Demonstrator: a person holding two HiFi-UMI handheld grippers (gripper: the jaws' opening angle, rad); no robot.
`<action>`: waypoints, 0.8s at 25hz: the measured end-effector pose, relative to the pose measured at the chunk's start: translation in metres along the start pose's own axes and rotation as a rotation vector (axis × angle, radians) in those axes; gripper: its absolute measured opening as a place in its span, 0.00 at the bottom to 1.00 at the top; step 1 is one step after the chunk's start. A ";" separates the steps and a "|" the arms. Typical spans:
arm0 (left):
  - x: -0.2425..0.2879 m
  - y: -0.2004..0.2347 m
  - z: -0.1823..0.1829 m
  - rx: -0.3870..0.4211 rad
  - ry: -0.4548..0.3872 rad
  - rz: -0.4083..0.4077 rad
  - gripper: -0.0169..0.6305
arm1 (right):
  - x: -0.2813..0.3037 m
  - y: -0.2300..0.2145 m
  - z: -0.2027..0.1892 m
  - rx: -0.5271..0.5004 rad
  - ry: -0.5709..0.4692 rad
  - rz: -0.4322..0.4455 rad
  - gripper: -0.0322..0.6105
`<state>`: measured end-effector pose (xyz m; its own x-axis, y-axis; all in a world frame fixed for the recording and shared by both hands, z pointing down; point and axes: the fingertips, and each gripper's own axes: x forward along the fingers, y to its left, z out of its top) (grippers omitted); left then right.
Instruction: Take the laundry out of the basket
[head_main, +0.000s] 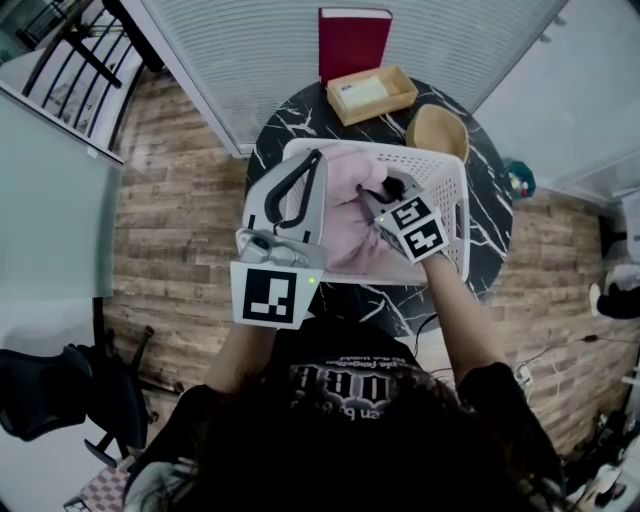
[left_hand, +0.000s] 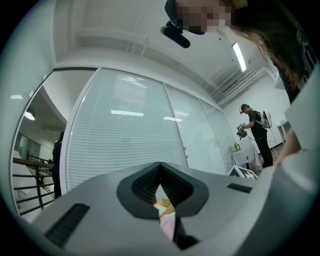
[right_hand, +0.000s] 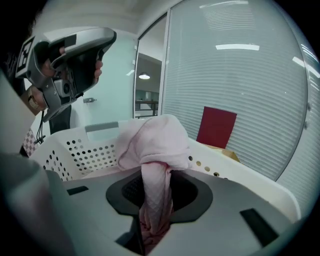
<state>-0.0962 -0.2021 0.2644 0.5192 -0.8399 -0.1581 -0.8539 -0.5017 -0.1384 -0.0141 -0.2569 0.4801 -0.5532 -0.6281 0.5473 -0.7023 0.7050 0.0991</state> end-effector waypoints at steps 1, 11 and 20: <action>0.000 -0.001 0.001 0.001 0.000 0.000 0.02 | -0.003 -0.001 0.004 0.005 -0.018 -0.006 0.22; 0.000 -0.001 0.001 0.000 -0.002 0.013 0.03 | -0.037 -0.010 0.044 0.047 -0.179 -0.077 0.22; 0.005 -0.007 0.003 0.027 -0.009 0.026 0.02 | -0.081 -0.018 0.093 0.082 -0.321 -0.159 0.22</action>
<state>-0.0876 -0.2018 0.2619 0.4974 -0.8505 -0.1710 -0.8658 -0.4741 -0.1603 0.0014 -0.2494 0.3565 -0.5372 -0.8085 0.2402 -0.8174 0.5693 0.0882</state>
